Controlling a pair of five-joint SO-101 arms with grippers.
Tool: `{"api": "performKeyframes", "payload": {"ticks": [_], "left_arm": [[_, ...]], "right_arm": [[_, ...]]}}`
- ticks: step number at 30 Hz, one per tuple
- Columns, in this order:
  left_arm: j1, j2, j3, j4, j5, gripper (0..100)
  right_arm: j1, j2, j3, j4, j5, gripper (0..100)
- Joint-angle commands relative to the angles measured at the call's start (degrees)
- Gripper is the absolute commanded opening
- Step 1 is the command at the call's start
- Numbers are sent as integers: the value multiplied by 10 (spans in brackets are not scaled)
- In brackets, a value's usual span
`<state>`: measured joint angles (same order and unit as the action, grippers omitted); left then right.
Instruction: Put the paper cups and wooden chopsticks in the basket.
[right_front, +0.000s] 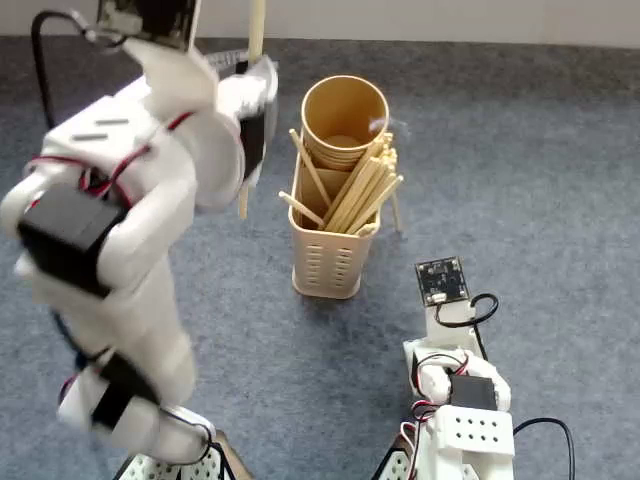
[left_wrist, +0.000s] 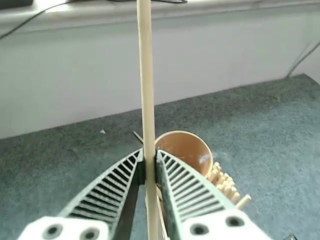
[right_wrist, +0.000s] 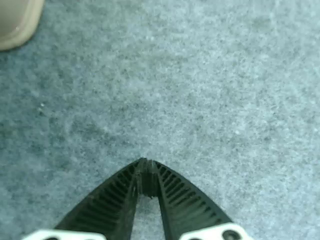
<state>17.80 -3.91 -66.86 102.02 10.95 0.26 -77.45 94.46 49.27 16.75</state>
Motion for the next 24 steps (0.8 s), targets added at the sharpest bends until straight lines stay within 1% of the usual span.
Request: {"api": "performKeyframes", "payload": {"ticks": [1,2,3,6,9,11,13,18,21,24], "left_arm": [[41,-147,245,-12,9,4],[45,-175,311,-50,10,4],[44,-201,383,-111,10,4],[22,-269,558,-326,12,4],[41,-320,682,-512,9,4],[66,-334,745,-603,8,4],[89,-337,790,-653,8,4],[105,-340,855,-694,7,5],[102,-340,910,-726,-25,5],[101,-341,989,-786,-47,5]], "right_arm": [[-7,-6,0,-8,6,5],[-7,-6,0,-8,6,5],[-7,-6,0,-8,6,5],[-7,-6,0,-8,6,5],[-7,-6,0,-8,6,5],[-7,-6,0,-8,6,5],[-7,-6,0,-8,6,5],[-7,-6,0,-8,6,5],[-7,-6,0,-8,6,5],[-7,-6,0,-8,6,5]]}}
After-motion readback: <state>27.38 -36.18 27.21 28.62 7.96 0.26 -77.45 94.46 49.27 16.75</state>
